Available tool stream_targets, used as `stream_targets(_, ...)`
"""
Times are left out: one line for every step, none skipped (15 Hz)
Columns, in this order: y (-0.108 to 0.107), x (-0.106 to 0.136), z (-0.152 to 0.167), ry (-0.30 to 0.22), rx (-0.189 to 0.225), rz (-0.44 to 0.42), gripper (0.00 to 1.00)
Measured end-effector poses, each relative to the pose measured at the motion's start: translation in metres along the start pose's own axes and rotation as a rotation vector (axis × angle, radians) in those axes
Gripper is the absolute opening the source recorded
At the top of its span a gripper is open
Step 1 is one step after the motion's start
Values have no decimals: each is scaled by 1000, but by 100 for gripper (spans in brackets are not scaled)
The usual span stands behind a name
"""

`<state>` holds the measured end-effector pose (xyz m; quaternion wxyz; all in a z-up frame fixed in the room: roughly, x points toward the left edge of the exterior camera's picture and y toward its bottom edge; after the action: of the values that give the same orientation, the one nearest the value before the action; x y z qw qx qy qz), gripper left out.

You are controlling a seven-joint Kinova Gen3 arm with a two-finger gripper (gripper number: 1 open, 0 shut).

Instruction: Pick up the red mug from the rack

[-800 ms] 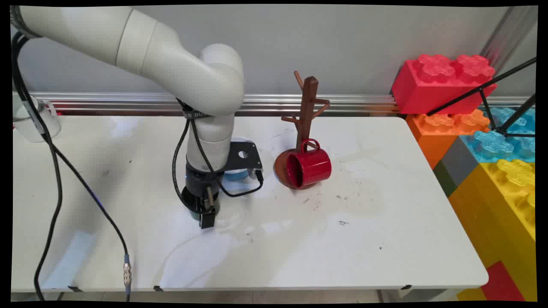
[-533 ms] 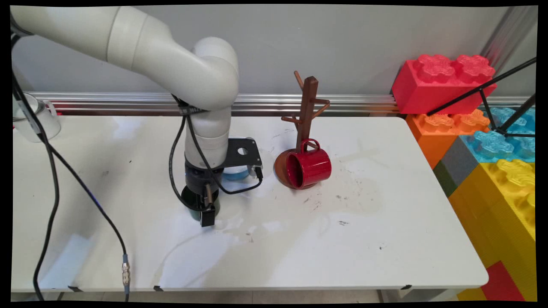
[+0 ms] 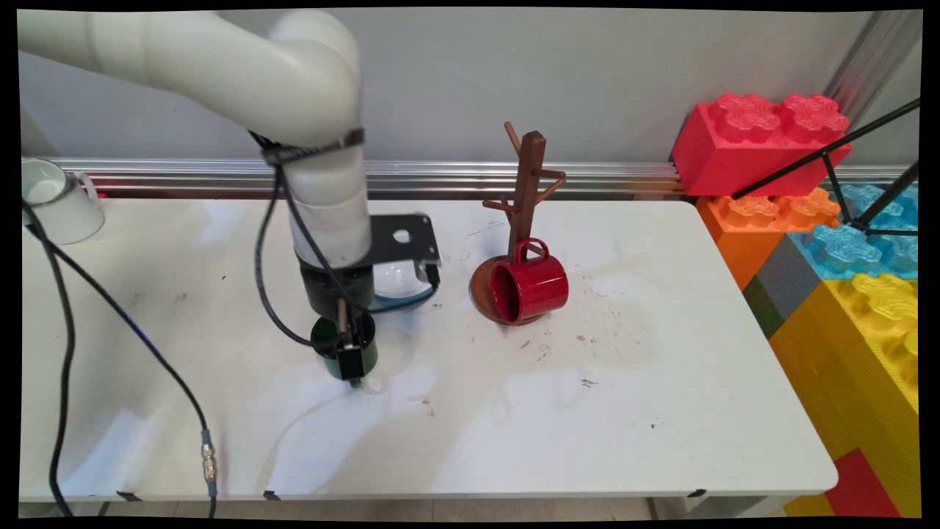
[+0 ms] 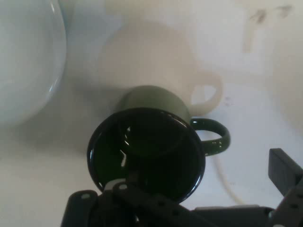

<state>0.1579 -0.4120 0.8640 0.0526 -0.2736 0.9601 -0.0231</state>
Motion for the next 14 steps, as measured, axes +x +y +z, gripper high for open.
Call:
stream_targets(-2,-6,-6,24,-1,6,100)
stream_targets(-4,-14,-13,52,-3,14,100)
stream_targets(-6,-21,-17,75,-6,18,100)
stream_targets(-9,-31,-23,101,-10,23,100)
stream_targets(-10,-36,-25,116,-13,26,100)
stream_targets(-12,-44,-29,139,-19,31,100)
stream_targets(-15,-52,-32,168,-25,36,100)
stream_targets(-18,-58,-35,198,-29,37,100)
stream_targets(-20,-62,-38,231,-34,36,100)
stream_targets(-24,-66,-41,283,-41,31,100)
stream_targets(-26,-69,-44,331,-51,20,100)
stream_targets(-28,-70,-45,371,-59,8,100)
stream_targets(-30,-70,-46,418,-70,-9,100)
stream_targets(-31,-70,-47,463,-80,-28,100)
